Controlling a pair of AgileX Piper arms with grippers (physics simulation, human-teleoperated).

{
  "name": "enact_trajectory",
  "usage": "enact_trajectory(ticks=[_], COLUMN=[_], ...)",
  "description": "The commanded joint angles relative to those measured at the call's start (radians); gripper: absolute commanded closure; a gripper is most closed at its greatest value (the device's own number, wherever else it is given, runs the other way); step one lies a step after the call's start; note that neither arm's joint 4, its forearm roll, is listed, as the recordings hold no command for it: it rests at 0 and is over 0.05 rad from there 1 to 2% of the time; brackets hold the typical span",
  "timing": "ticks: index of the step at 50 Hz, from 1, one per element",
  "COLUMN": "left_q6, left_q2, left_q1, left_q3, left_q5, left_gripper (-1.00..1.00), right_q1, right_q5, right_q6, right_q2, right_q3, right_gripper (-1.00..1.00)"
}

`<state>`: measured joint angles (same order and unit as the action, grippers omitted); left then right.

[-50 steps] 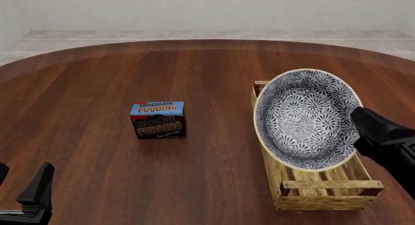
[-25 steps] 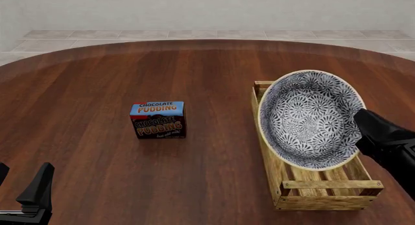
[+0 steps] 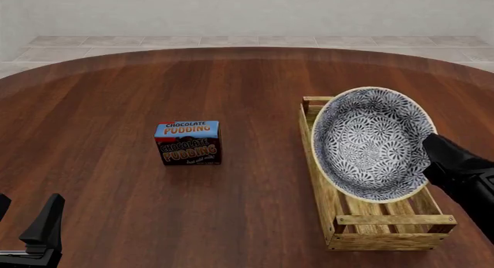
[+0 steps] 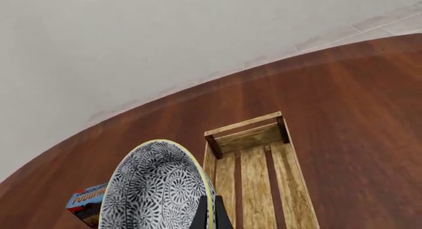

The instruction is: Pick up the bowl on the left and put it in the tray.

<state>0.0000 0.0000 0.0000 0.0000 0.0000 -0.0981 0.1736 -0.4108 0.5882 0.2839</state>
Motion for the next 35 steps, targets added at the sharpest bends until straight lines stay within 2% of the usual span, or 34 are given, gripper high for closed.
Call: enact_trajectory(ticks=[1, 35], left_q6=[0.0, 0.0], left_q2=[0.0, 0.0], left_q1=[0.0, 0.0], left_q3=[0.0, 0.0], left_q5=[0.0, 0.0], left_gripper=[-1.0, -1.0], right_q1=[0.032, 0.091], right_q5=[0.004, 0.072], right_q6=[0.01, -0.029], right_q2=[-0.004, 0.049], right_q3=[-0.003, -0.038], right_gripper=[1.0, 1.0])
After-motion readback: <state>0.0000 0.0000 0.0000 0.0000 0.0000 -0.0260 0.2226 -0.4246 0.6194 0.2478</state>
